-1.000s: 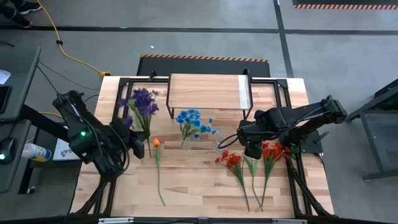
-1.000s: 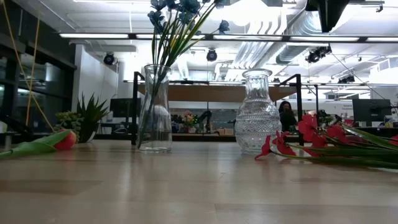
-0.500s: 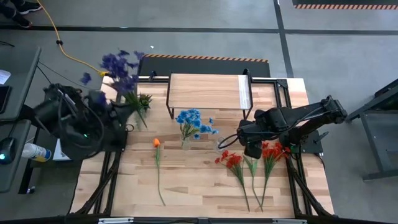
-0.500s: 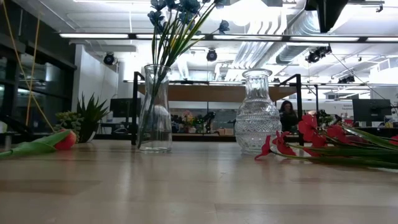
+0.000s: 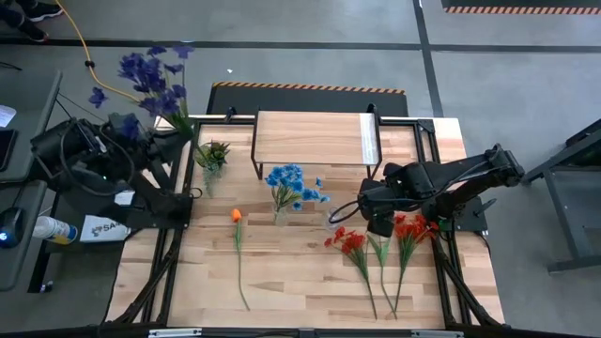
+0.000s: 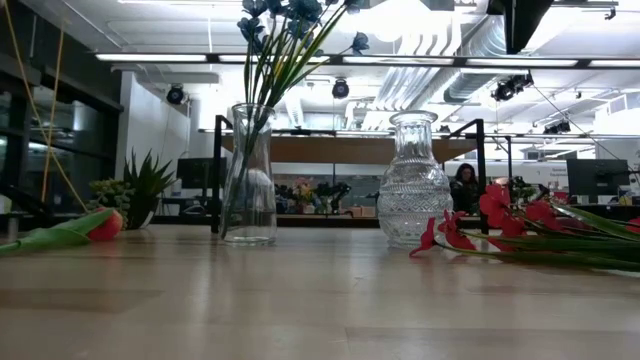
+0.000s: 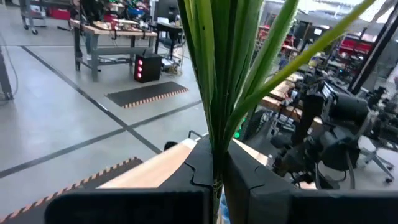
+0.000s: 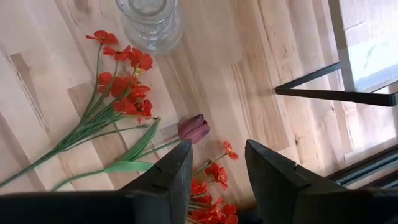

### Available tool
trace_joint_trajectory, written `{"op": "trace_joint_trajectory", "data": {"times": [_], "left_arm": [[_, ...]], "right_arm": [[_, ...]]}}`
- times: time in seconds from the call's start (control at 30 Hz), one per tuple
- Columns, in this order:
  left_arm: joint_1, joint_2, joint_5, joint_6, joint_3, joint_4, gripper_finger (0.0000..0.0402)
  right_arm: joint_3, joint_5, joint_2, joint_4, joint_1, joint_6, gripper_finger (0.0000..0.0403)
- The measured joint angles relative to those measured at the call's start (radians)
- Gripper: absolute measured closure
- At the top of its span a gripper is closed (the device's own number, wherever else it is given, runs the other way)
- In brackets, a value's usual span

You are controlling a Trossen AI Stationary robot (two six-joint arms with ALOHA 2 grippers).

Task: Pick and place flowers into a vace then onto a shelf
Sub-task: Put the purple flower into the left transparent crystal vase

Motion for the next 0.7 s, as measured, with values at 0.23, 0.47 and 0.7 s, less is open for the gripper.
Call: {"op": "trace_joint_trajectory", "data": {"times": [0.23,0.47,0.7], "left_arm": [[0.0,-0.008,-0.021,0.02,0.0,0.0,0.0355],[0.0,-0.007,-0.017,0.018,0.0,0.0,0.0355],[0.0,-0.007,-0.016,0.017,0.0,0.0,0.0355]], "right_arm": [[0.0,0.0,0.0,0.006,0.0,0.0,0.0263],[0.0,0.0,0.0,0.014,0.0,0.0,0.0263],[0.0,0.0,0.0,0.017,0.0,0.0,0.0263]]}}
